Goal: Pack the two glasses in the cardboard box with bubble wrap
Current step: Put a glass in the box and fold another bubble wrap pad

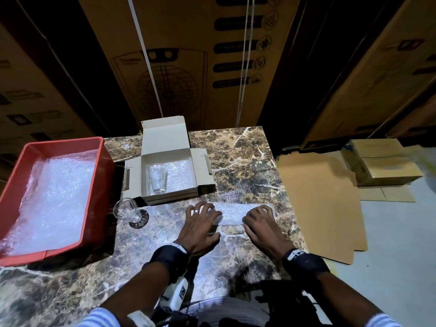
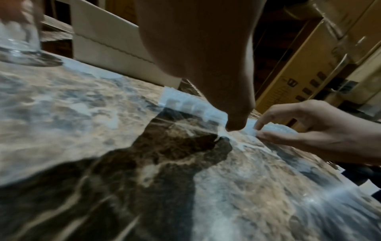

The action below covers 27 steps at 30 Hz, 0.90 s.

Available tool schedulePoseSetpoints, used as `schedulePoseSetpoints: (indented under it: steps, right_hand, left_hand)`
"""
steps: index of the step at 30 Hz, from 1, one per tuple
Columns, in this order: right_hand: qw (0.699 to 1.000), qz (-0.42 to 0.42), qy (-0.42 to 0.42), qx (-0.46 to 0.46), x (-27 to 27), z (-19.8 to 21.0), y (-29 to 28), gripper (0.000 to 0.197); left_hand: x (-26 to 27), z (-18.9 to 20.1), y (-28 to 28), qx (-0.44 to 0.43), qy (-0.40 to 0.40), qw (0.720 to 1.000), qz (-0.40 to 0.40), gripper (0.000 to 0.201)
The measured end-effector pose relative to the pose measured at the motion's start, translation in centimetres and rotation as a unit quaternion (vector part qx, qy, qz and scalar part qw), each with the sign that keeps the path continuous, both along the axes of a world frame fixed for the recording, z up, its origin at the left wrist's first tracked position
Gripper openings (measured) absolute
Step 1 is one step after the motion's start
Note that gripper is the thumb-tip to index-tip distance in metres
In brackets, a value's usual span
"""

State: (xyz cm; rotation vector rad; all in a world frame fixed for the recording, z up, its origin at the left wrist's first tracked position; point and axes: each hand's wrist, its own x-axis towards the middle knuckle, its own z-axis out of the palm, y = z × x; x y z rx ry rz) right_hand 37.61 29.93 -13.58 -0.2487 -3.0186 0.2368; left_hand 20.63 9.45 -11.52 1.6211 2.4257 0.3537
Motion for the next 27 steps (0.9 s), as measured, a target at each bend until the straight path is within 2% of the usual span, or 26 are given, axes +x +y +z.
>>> schedulePoseSetpoints:
  steps: [5,9,14,17,19,22,25,27]
  right_hand:
    - [0.999,-0.010,0.004,-0.051,-0.4,0.4,-0.7,0.022]
    - [0.993,0.005,-0.011,-0.114,0.2,0.7,-1.4,0.021]
    - [0.995,0.020,-0.037,-0.087,2.6,0.0,-0.9,0.028]
    - [0.995,0.002,-0.033,-0.089,3.7,0.0,-0.1,0.017]
    - [0.995,-0.017,-0.035,-0.096,4.0,0.2,0.6,0.013]
    - [0.983,-0.081,-0.015,-0.162,4.1,0.9,1.4,0.014]
    - [0.955,-0.137,0.005,-0.265,4.0,1.8,2.0,0.012]
    - [0.926,-0.167,0.003,-0.338,4.0,2.0,2.6,0.012]
  left_hand:
    - [1.0,-0.2,1.9,-0.013,0.010,1.000,0.001,0.038]
    - [0.1,-0.9,1.3,-0.029,0.017,0.999,-0.003,0.026]
    - [-1.8,-2.1,-0.9,0.005,-0.028,1.000,0.012,0.022]
    - [-3.0,-1.8,-2.0,0.049,-0.071,0.996,0.027,0.017]
    - [-4.1,-2.1,-2.7,0.066,-0.095,0.992,0.048,0.015]
    - [-5.5,-2.7,-3.7,0.089,-0.131,0.982,0.102,0.018]
    - [-6.0,-2.8,-4.0,0.093,-0.167,0.962,0.196,0.022]
    - [-6.0,-2.9,-3.9,0.112,-0.206,0.941,0.244,0.009]
